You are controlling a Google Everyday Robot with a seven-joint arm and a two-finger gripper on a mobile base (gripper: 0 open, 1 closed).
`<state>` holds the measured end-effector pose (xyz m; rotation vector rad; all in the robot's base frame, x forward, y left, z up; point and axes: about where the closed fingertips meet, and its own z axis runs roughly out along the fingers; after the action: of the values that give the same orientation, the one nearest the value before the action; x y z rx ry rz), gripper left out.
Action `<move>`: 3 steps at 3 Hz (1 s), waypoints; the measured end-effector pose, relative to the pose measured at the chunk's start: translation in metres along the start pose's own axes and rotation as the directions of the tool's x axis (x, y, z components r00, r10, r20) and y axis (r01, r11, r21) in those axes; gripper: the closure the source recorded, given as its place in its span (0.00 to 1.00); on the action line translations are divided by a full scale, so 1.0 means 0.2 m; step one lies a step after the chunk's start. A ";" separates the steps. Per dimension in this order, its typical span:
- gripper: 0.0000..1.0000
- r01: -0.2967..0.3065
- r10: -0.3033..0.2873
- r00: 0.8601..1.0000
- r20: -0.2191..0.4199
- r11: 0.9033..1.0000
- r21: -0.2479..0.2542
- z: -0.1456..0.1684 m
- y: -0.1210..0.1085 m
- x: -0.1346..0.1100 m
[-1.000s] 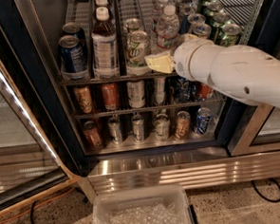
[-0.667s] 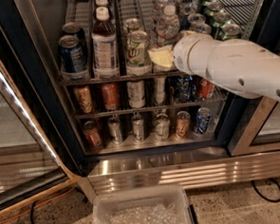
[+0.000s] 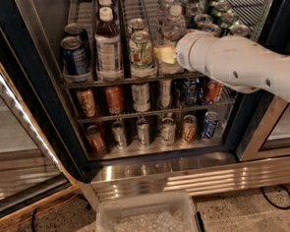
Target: Pick water bottle from top shelf of fridge
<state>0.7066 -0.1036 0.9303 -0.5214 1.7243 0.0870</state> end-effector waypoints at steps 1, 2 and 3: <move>0.50 0.002 -0.002 1.000 0.000 1.000 0.004 0.01 -0.02 0.00; 0.73 0.002 -0.002 1.000 0.000 1.000 0.004 0.01 -0.02 0.00; 0.95 0.002 -0.002 1.000 0.000 1.000 0.004 0.01 -0.02 0.00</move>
Offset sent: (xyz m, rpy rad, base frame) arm 0.0025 -0.0026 -0.0002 -0.0021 -0.0019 -0.0036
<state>0.7091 -0.1062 0.9301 -0.5198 1.7236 0.0821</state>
